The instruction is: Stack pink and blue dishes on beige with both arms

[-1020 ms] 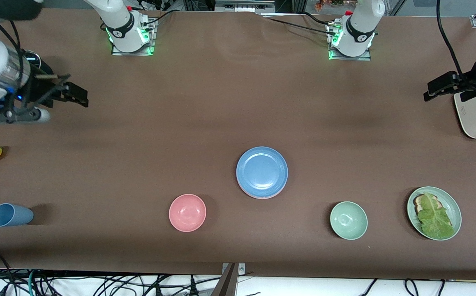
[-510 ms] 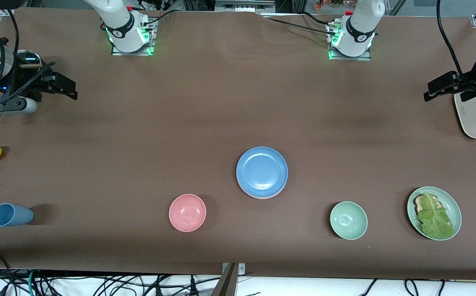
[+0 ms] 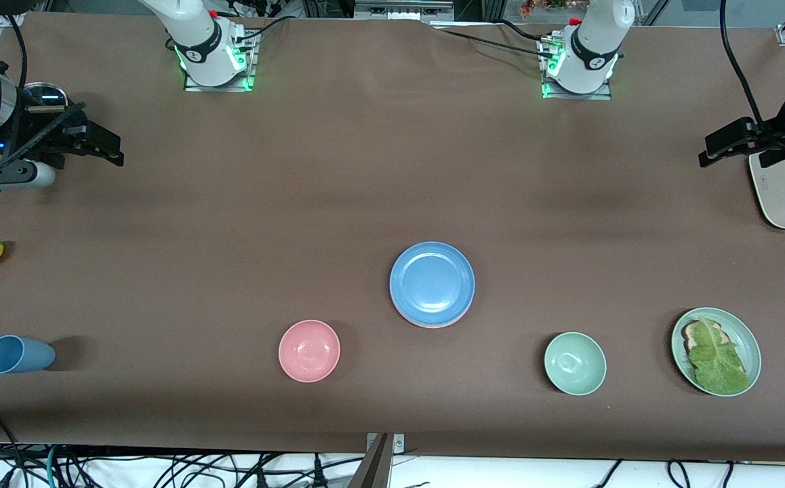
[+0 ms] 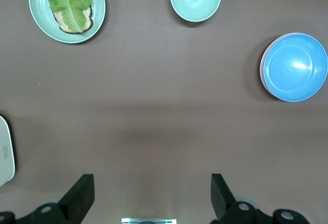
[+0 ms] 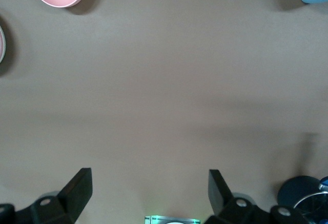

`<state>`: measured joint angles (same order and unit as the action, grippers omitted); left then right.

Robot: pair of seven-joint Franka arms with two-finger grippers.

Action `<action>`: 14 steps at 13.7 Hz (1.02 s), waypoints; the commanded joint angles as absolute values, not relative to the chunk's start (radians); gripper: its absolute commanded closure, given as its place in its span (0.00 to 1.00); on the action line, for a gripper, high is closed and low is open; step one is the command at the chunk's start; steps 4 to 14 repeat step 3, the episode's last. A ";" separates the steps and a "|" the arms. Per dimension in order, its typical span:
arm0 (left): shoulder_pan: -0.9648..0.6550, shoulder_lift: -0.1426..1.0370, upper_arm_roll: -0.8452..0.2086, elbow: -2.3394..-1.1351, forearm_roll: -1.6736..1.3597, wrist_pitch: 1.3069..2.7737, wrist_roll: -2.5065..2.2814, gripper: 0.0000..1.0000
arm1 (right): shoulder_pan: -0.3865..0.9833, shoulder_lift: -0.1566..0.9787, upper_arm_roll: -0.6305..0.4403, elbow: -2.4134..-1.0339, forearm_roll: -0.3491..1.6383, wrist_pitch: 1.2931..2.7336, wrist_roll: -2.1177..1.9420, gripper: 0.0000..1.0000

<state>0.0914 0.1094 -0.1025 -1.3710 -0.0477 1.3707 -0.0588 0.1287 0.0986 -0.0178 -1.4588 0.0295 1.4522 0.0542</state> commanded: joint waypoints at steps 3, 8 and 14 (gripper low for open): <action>0.084 0.112 -0.103 -1.356 -0.029 1.356 -0.064 0.00 | 0.123 0.095 -0.012 -1.454 0.035 1.456 0.044 0.00; 0.084 0.112 -0.103 -1.356 -0.029 1.356 -0.064 0.00 | 0.123 0.095 -0.012 -1.454 0.035 1.456 0.044 0.00; 0.084 0.112 -0.103 -1.356 -0.029 1.356 -0.064 0.00 | 0.123 0.095 -0.012 -1.454 0.035 1.456 0.044 0.00</action>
